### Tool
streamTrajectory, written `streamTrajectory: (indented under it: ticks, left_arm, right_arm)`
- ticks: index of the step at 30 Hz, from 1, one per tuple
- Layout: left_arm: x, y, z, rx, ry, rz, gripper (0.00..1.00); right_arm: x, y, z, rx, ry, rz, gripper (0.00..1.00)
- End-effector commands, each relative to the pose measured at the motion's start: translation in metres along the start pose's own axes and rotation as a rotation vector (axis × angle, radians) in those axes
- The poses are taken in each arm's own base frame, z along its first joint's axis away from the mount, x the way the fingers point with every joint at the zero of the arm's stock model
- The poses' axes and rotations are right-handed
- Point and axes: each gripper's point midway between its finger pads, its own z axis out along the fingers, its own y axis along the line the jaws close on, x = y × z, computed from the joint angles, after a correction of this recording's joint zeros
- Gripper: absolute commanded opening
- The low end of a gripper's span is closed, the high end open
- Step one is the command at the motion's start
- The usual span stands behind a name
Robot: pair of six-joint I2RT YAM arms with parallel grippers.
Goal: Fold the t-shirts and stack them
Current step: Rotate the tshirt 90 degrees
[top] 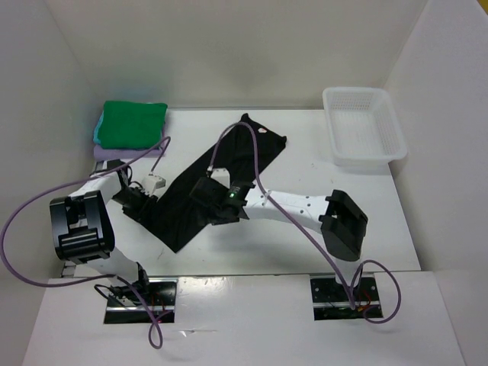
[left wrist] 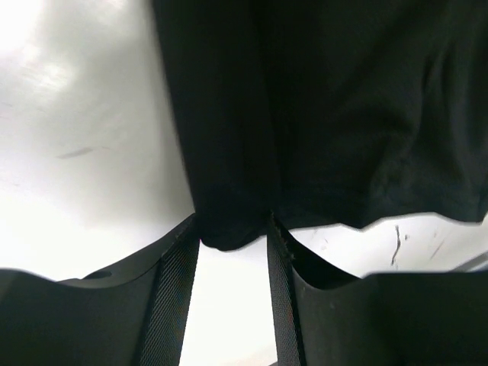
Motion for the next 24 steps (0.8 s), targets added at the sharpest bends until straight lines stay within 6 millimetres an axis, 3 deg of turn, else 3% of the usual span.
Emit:
streamTrajectory:
  ticks: [1, 3, 7, 11, 24]
  left_arm:
    - [0.006, -0.009, -0.004, 0.025, -0.008, 0.067, 0.47]
    - [0.012, -0.01, -0.002, 0.024, -0.009, 0.053, 0.49]
    - [0.015, -0.003, -0.001, -0.021, -0.035, -0.002, 0.52]
    - [0.006, 0.004, -0.004, -0.056, -0.083, -0.07, 0.52]
    - [-0.008, 0.013, -0.017, -0.1, -0.137, -0.067, 0.56]
  right_arm:
    - [0.031, 0.026, 0.013, -0.126, 0.126, 0.226, 0.77]
    - [0.053, 0.04, 0.017, -0.143, 0.16, 0.243, 0.71]
    - [0.07, 0.074, 0.027, -0.152, 0.157, 0.3, 0.7]
    - [0.086, 0.084, 0.051, -0.1, 0.193, 0.299, 0.7]
    - [0.082, 0.1, 0.093, -0.078, 0.221, 0.375, 0.7]
